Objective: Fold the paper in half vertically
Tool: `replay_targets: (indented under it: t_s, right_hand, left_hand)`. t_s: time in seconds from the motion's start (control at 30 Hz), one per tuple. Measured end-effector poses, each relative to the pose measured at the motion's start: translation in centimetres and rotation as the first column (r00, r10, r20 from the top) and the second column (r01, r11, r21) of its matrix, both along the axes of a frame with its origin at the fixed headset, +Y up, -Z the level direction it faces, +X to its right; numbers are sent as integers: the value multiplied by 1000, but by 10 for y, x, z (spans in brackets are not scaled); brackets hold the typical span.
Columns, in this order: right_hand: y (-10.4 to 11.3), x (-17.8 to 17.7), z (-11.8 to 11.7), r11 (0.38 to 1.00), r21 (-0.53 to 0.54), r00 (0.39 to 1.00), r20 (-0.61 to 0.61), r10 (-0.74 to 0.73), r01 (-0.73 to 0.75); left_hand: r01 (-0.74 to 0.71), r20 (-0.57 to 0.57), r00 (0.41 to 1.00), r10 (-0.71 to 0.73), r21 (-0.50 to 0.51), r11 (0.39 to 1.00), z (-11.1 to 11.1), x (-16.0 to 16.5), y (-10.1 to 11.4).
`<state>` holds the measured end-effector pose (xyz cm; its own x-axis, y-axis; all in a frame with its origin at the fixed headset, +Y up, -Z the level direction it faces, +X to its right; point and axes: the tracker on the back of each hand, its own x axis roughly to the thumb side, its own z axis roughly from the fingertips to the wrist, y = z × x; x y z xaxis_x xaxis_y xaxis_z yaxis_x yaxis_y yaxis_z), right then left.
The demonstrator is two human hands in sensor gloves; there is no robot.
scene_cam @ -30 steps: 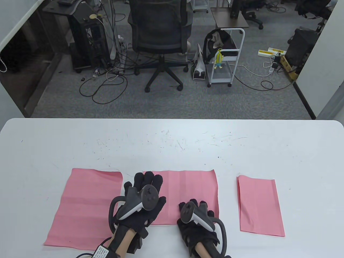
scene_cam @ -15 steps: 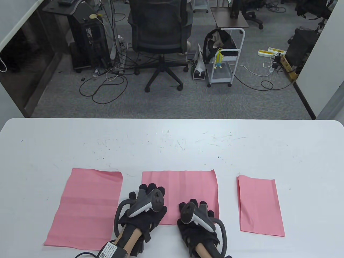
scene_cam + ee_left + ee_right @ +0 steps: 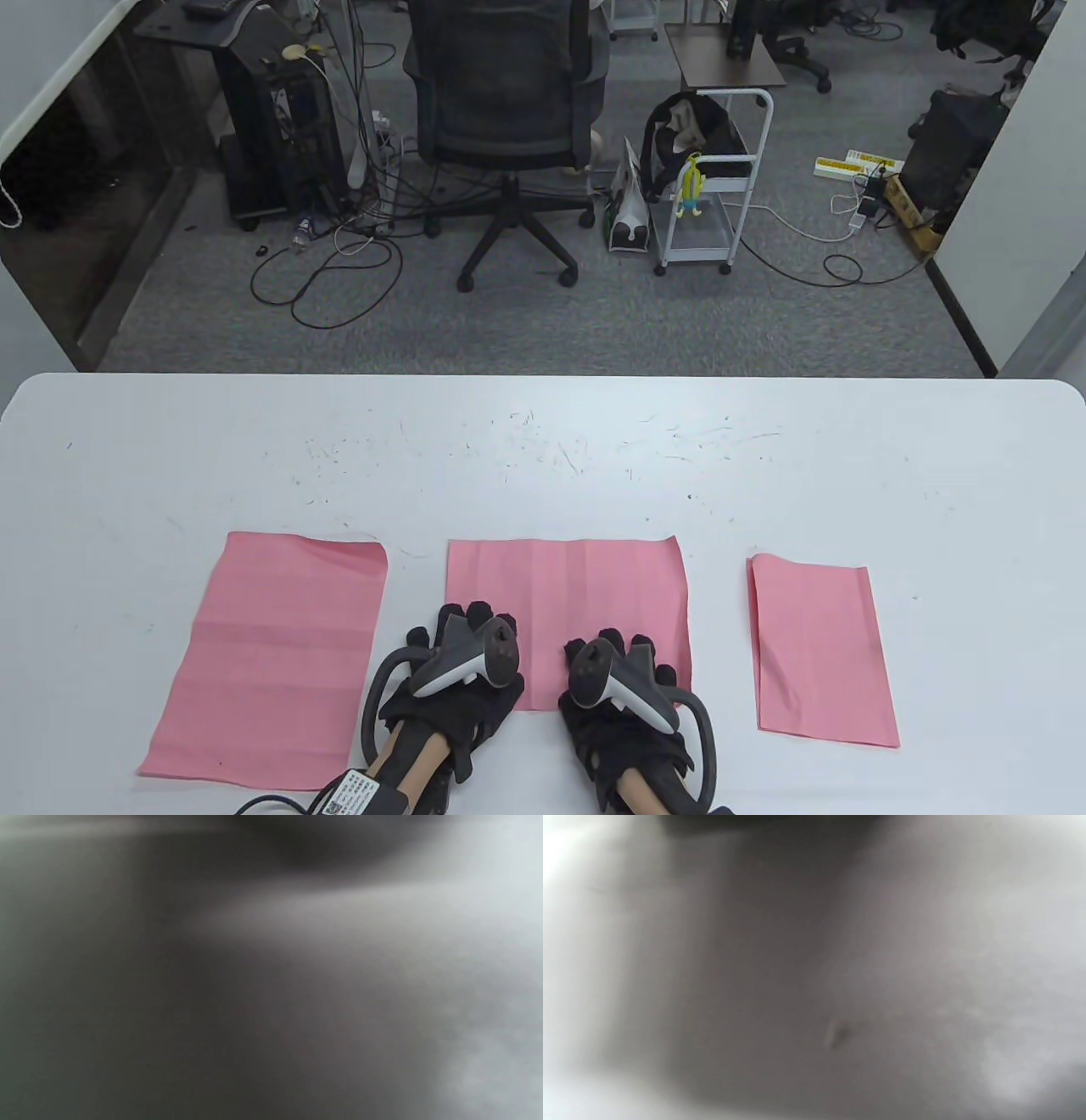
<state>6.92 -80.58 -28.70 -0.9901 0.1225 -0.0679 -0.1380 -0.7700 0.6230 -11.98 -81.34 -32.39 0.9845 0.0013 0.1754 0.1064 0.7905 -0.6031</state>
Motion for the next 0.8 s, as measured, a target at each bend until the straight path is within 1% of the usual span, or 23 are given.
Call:
replay_targets:
  t_s: [0.13,0.17,0.23,0.27,0.3,0.37,0.4,0.43,0.47,0.5,0.57,0.63,0.7,0.8]
  right_hand:
    - [5,0,-2,998,25,999,-14,51,-51]
    - [7,0,-2,999,23,999,-12,42,-41]
    - [18,3,-7,999,37,1000,-15,22,-22]
    - [29,8,-13,998,68,1000,-6,-16,17]
    - [36,12,-17,996,81,999,6,-38,37]
    - [59,25,-34,988,100,990,59,-127,121]
    - [65,29,-42,983,111,985,75,-157,148]
    - [75,38,-55,976,129,975,118,-190,175]
    - [78,42,-62,975,138,971,139,-195,176]
    - [82,50,-76,975,148,964,182,-194,168]
    - [81,60,-97,979,146,953,244,-177,144]
    - [71,73,-118,985,106,936,314,-163,136]
    - [57,83,-132,982,60,905,380,-189,180]
    - [41,90,-143,988,41,892,424,-155,152]
  left_hand:
    - [2,1,1000,-2,-1,1000,0,0,1]
    - [2,2,1000,-2,-2,1000,0,0,1]
    - [1,2,1000,-1,-1,1000,0,0,1]
    - [2,2,1000,-2,-2,1000,0,0,1]
    - [2,2,1000,-2,-2,1000,0,0,1]
    - [2,2,1000,-2,-2,1000,0,0,1]
    - [2,2,1000,-2,-3,1000,0,0,1]
    - [1,3,1000,-1,-2,1000,0,0,1]
    - [1,3,1000,-1,-2,1000,0,0,1]
    - [2,3,1000,-2,-1,1000,0,0,1]
    - [2,3,1000,-2,0,1000,0,0,1]
    - [2,3,1000,-2,-2,1000,0,0,1]
    - [3,4,1000,-3,0,1000,0,0,1]
    - [3,4,1000,-3,-1,1000,0,0,1]
